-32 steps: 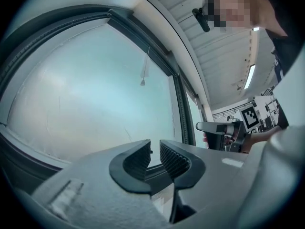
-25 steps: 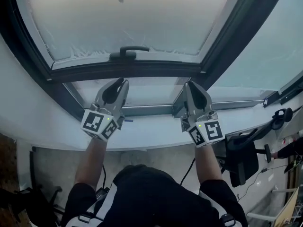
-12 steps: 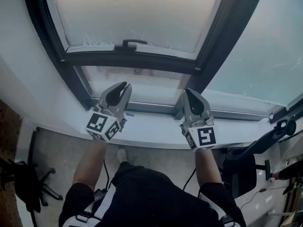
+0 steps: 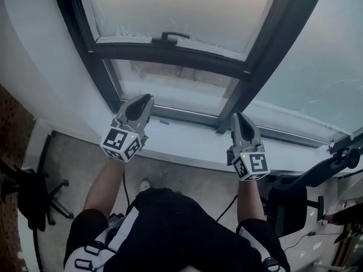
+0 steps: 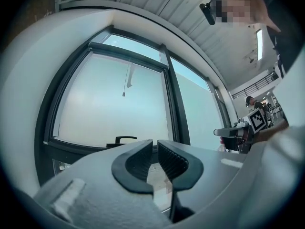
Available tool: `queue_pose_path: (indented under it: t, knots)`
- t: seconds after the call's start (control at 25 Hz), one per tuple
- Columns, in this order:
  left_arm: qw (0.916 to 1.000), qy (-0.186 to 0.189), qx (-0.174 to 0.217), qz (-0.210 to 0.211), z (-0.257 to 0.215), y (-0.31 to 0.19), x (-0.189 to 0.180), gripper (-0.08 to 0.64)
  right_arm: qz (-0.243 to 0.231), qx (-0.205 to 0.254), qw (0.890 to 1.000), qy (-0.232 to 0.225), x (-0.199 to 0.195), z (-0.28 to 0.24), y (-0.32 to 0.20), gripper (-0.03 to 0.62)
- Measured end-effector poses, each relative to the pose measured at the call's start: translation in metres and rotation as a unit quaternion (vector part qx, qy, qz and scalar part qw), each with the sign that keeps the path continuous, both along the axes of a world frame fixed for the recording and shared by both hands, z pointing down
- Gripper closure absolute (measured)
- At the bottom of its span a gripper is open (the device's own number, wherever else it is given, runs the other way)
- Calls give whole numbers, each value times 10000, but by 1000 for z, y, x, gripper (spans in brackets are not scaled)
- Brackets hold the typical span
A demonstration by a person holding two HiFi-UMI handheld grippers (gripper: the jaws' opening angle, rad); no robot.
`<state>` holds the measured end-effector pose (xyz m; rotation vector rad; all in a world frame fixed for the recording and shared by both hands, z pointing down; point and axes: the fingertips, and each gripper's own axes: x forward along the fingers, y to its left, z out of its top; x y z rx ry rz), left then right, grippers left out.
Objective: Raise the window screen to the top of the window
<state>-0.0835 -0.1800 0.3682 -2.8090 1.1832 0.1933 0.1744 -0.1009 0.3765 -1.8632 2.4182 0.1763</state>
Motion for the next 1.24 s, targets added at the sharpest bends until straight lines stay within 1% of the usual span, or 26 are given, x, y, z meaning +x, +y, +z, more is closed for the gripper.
queue_pose_path:
  t: [0.08, 0.16, 0.24, 0.32, 0.44, 0.6, 0.68, 0.84, 0.96, 1.08, 1.24]
  knots:
    - [10000, 11, -70, -65, 13, 9, -18, 536, -26, -136, 9999, 25, -3, 22, 11, 588]
    - [9995, 176, -227, -162, 28, 14, -37, 550, 26, -303, 9995, 15, -8, 44, 18, 588]
    - [9986, 323, -365, -212, 38, 14, -52, 551, 160, -374, 9991, -100, -15, 55, 20, 588]
    - [9982, 384, -415, -179, 43, 12, -60, 551, 268, -360, 9986, -274, -22, 58, 18, 589]
    - [9983, 363, -450, -103, 50, 9, -67, 551, 344, -393, 9978, -420, -30, 59, 11, 589]
    - [9969, 429, -647, -101, 57, 7, -83, 551, 337, -519, 9972, -423, -44, 64, 4, 589]
    - [9970, 394, -657, -103, 63, 2, -91, 551, 309, -553, 9972, -398, -51, 66, -1, 589]
    - [9964, 325, -749, -242, 73, -10, -109, 551, 295, -514, 9979, -260, -64, 66, -9, 589]
    - [9958, 390, -793, -256, 74, -14, -116, 551, 282, -537, 9975, -376, -69, 65, -14, 589]
    - [9961, 417, -729, -285, 70, -18, -123, 551, 238, -550, 9969, -500, -74, 64, -22, 589]
    - [9949, 573, -750, -366, 66, -23, -137, 551, 205, -591, 9967, -512, -81, 67, -27, 589]
